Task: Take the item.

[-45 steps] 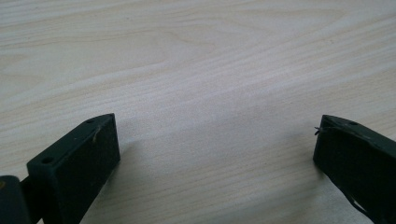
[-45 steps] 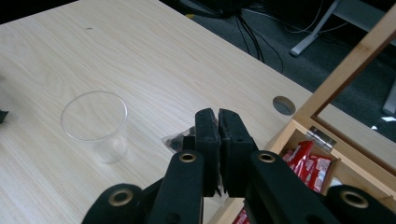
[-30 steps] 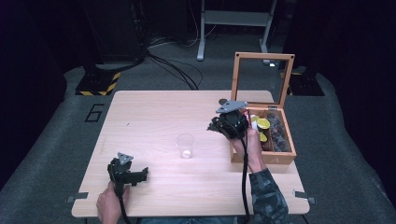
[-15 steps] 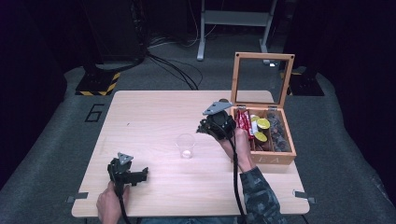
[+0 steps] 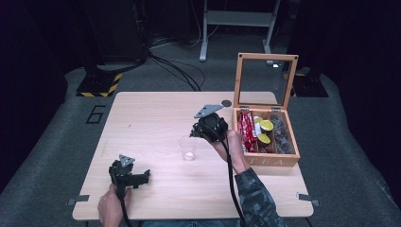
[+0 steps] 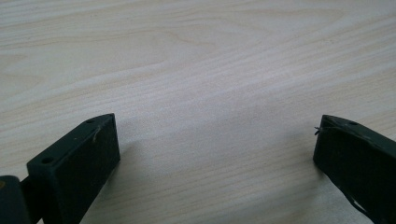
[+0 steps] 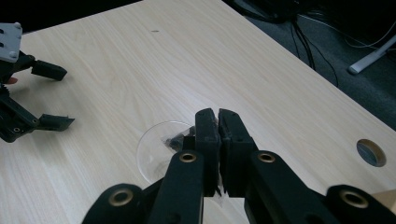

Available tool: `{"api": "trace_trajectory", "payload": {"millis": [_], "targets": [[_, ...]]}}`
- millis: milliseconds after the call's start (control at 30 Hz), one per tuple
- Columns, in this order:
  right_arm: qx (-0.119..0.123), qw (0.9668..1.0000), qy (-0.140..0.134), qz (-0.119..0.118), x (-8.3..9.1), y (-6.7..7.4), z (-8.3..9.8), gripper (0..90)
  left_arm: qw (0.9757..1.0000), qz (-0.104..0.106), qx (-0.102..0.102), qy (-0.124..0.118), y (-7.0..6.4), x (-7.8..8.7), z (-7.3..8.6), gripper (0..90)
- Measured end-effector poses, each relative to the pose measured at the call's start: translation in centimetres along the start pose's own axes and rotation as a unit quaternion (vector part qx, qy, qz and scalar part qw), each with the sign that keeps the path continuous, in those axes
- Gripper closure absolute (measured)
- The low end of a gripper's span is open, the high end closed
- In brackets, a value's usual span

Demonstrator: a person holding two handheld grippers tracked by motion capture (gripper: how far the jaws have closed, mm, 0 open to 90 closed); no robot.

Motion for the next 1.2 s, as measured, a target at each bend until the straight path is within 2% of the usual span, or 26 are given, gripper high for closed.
{"api": "trace_trajectory", "payload": {"millis": [133,333,367,400,467,500,533,600,633,900,967,1200], "targets": [[0.004,1.0000,0.001,-0.005,-0.8,0.4,0.0,87.2,1.0000,0.000,0.000,0.000,0.0,0.0,0.0,0.3],[-0.010,0.9995,0.017,-0.024,-1.8,1.4,0.5,87.2,1.0000,0.000,0.000,0.000,0.0,0.0,0.0,0.3],[-0.020,0.9995,0.015,-0.021,-2.1,1.6,0.5,87.2,1.0000,0.000,0.000,0.000,0.0,0.0,0.0,0.3],[-0.012,0.9995,0.014,-0.025,-2.4,1.6,0.6,87.3,1.0000,0.000,0.000,0.000,0.0,0.0,0.0,0.3],[-0.018,0.9993,0.018,-0.029,-2.8,1.9,0.8,87.2,1.0000,0.000,0.004,-0.001,-0.1,0.0,0.0,0.3],[-0.009,0.9993,0.017,-0.031,-3.0,1.9,0.8,87.2,1.0000,0.000,0.003,-0.001,-0.1,0.0,0.0,0.3],[-0.016,0.9990,0.023,-0.033,-3.1,2.1,1.0,87.2,1.0000,0.000,0.003,-0.001,-0.1,0.0,0.0,0.3],[-0.011,0.9992,0.016,-0.034,-3.6,2.2,1.0,87.2,1.0000,0.000,0.003,-0.001,-0.1,0.0,0.0,0.3],[-0.008,0.9990,0.022,-0.039,-3.7,2.2,1.2,87.2,1.0000,0.000,0.003,-0.001,-0.1,0.0,0.0,0.3],[-0.021,0.9983,0.032,-0.044,-4.8,2.7,2.1,87.2,1.0000,0.000,0.004,-0.001,-0.1,0.0,0.0,0.3],[-0.013,0.9983,0.029,-0.050,-4.9,2.7,2.2,87.2,1.0000,0.000,0.004,-0.001,-0.1,0.0,0.0,0.3],[-0.023,0.9983,0.030,-0.045,-5.3,2.7,2.7,87.2,1.0000,0.000,0.004,-0.001,-0.1,0.0,0.0,0.3]]}}
Point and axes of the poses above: each handheld gripper's, and its own axes: x roughly backward along the jaws, z roughly out of its underside, y roughly to its left, the point moved 9 cm from there along -x, roughly forward along the jaws, and after that the axes turned 9 degrees about -y, right-handed, at the moved point
